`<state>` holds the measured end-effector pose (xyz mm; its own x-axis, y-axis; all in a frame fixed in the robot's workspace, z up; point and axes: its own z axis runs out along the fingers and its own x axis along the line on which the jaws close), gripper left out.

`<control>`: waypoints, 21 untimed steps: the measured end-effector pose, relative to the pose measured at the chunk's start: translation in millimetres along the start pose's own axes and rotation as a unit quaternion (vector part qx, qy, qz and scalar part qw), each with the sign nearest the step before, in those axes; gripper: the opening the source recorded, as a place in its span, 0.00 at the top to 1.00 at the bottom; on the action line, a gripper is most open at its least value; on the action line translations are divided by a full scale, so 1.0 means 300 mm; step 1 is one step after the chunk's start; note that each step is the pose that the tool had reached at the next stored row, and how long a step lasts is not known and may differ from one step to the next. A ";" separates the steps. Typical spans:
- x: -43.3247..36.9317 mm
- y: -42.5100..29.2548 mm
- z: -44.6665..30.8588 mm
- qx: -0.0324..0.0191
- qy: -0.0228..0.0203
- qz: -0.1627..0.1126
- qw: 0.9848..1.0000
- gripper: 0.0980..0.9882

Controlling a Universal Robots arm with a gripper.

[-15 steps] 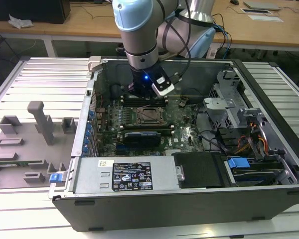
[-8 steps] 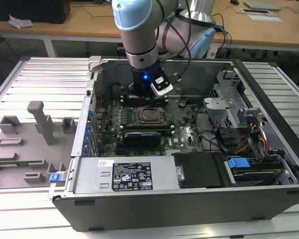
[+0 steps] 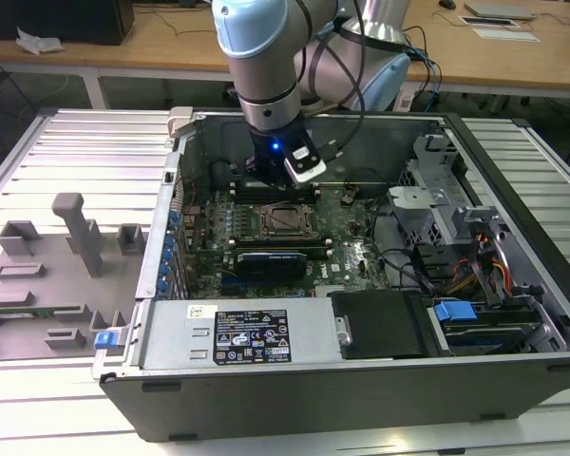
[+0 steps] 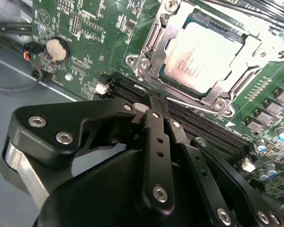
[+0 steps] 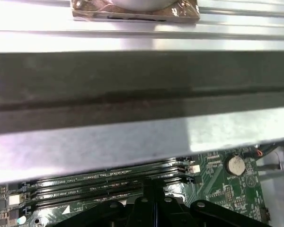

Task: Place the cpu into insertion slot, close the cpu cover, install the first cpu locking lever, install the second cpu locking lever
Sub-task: 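Install the first cpu locking lever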

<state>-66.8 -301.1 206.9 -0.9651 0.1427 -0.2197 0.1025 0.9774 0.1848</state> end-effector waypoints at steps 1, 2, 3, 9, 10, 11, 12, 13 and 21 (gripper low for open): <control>0.001 0.001 0.001 0.002 -0.002 0.008 1.000 0.99; 0.001 0.002 0.002 0.003 -0.002 0.012 1.000 0.99; 0.002 0.003 0.002 0.003 -0.003 0.014 1.000 0.99; 0.008 0.014 0.005 0.007 -0.006 0.029 1.000 0.99; 0.008 0.015 0.005 0.007 -0.006 0.032 0.999 0.99; 0.009 0.015 0.006 0.008 -0.007 0.036 0.999 0.99; 0.009 0.015 0.007 0.009 -0.008 0.042 0.999 0.99; 0.010 0.015 0.008 0.010 -0.009 0.046 0.999 0.99; 0.014 0.025 0.013 0.015 -0.013 0.066 0.998 0.99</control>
<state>-69.3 -292.6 203.8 -0.9364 0.2735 -0.2197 0.2353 0.9542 0.1848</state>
